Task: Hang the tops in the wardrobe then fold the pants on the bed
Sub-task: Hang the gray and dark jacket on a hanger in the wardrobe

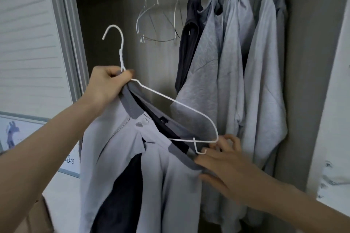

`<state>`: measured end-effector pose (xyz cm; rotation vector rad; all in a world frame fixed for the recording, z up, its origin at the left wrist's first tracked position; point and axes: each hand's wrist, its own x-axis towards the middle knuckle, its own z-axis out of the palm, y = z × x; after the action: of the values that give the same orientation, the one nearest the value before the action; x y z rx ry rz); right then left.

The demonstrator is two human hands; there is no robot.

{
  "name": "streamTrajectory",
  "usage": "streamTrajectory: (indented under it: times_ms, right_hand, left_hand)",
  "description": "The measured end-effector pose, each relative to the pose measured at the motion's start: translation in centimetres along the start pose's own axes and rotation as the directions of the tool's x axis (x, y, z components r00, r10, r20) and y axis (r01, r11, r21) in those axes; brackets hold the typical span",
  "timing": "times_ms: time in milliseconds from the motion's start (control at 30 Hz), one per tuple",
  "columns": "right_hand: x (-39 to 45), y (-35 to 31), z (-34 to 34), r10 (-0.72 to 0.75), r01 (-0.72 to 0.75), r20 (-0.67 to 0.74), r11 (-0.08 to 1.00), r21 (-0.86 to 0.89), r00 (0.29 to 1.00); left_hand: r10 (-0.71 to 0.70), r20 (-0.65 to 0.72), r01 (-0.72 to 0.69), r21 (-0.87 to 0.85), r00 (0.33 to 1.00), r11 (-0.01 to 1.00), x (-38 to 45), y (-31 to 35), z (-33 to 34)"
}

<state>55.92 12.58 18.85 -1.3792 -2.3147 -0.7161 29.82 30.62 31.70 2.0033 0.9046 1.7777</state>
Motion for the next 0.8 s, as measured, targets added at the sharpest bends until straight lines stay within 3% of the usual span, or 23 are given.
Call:
streamTrajectory:
  times_ms: [133,233,300,367,467,600,733,800]
  right_hand:
    - [-0.5,1.3,-0.4,-0.113,0.080,-0.214,0.984,-0.157,0.970]
    - [0.1,3.3,-1.3,-0.056,-0.007,-0.312,0.981,-0.196,0.949]
    - [1.0,4.4,-2.2,0.036,-0.059,-0.331,0.997,-0.059,0.943]
    - [2.6,4.3,-3.3,0.198,-0.129,-0.368,0.970,0.204,0.908]
    - [6.0,2.6,-3.7,0.298,-0.087,-0.406,0.883,0.462,0.864]
    - [8.1,0.3,-3.1,0.319,-0.108,-0.317,0.837,0.537,0.893]
    - [7.7,2.3,-4.5,0.475,-0.130,-0.402,0.757,0.640,0.783]
    - [7.2,3.4,-5.2,0.499,-0.144,-0.421,0.757,0.638,0.758]
  left_hand:
    - [-0.004,-0.074,0.010,0.086,0.997,0.996,-0.8,-1.7,0.0]
    - [0.014,-0.019,-0.011,0.107,1.000,0.994,-1.3,-2.0,0.1]
    - [0.035,0.009,-0.036,0.128,0.999,0.991,-1.9,-1.7,0.4]
    - [0.078,0.078,-0.090,0.176,0.994,0.980,-3.1,-0.7,1.5]
    - [0.190,0.189,-0.233,0.240,0.963,0.942,-5.1,1.8,4.3]
    - [0.286,0.144,-0.318,0.328,0.947,0.890,-5.4,3.9,5.8]
    - [0.327,0.174,-0.370,0.432,0.929,0.823,-4.7,1.7,3.0]
    - [0.293,0.168,-0.338,0.428,0.941,0.838,-4.3,0.1,1.3]
